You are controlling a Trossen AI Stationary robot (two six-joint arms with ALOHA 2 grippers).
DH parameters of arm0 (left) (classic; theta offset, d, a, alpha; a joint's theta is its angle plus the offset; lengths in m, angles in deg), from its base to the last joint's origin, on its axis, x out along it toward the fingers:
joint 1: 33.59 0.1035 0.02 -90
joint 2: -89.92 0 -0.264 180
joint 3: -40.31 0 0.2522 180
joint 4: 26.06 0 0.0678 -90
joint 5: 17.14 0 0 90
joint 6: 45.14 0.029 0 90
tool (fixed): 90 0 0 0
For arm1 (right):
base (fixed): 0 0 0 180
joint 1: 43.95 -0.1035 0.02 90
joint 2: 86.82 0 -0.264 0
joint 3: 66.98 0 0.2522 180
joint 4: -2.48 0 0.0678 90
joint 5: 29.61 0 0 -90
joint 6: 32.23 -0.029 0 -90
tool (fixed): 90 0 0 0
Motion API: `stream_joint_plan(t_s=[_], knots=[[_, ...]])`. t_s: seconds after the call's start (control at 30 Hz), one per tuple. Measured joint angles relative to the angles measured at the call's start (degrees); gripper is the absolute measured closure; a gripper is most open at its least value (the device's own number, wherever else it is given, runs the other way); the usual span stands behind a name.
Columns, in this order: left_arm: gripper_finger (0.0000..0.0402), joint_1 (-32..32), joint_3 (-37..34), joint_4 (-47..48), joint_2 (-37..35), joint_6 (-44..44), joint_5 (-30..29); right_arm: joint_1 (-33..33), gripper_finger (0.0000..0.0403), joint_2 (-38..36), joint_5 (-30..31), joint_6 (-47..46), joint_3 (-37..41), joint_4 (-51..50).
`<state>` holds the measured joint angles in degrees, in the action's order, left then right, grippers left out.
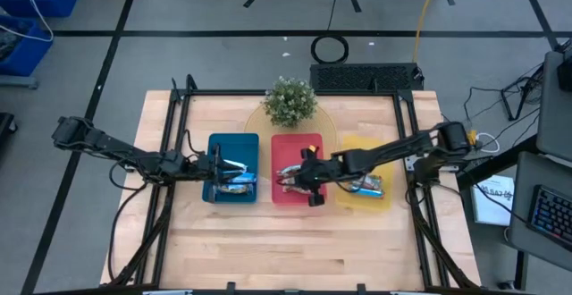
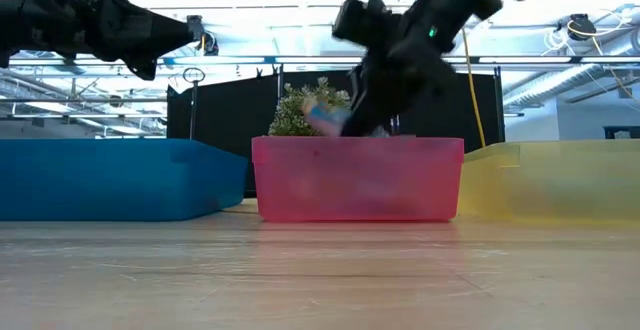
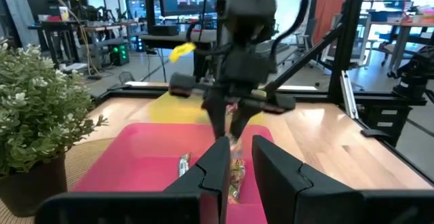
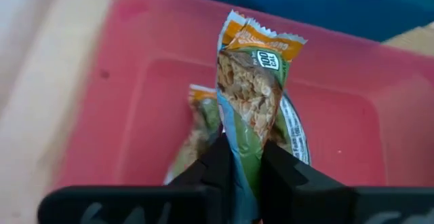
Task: Pick and place Granola Bars by type
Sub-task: Put the yellow granola bar into the red bin, then return to Home Position
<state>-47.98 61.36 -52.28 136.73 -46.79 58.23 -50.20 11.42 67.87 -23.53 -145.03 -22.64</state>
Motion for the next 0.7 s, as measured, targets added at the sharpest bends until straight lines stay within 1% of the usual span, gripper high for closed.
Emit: stream_joint_plan(t_s=[0.13, 0.2, 0.27, 0.43, 0.5, 0.6, 0.7], knots=[[0.033, 0.0, 0.0, 0.2, 0.0, 0.1, 0.0, 1.5, 0.0371, 2.4, -0.1, 1.6, -0.8, 0.1], [0.033, 0.0, 0.0, 0.8, 0.0, 0.1, 0.0, 1.6, 0.0369, 2.9, -0.3, 3.7, -0.7, -0.2], [0.033, 0.0, 0.0, 1.3, 0.0, 0.3, 0.0, 1.2, 0.0352, 2.9, -0.1, 4.4, -0.8, -0.1], [0.033, 0.0, 0.0, 1.7, 0.0, 1.2, 0.0, 1.0, 0.0282, 2.4, 0.0, 2.3, -0.8, 0.3], [0.033, 0.0, 0.0, 1.7, 0.0, 1.4, 0.0, 1.0, 0.026, 2.5, 0.2, 2.3, -0.8, 0.4], [0.033, 0.0, 0.0, 1.7, 0.0, 1.6, -0.3, 1.0, 0.024, 2.4, 0.2, 2.8, -0.8, 0.4], [0.033, 0.0, 0.0, 1.3, 0.0, 3.2, -0.4, 0.9, 0.0233, 1.0, -0.2, 3.2, -0.7, 0.7]])
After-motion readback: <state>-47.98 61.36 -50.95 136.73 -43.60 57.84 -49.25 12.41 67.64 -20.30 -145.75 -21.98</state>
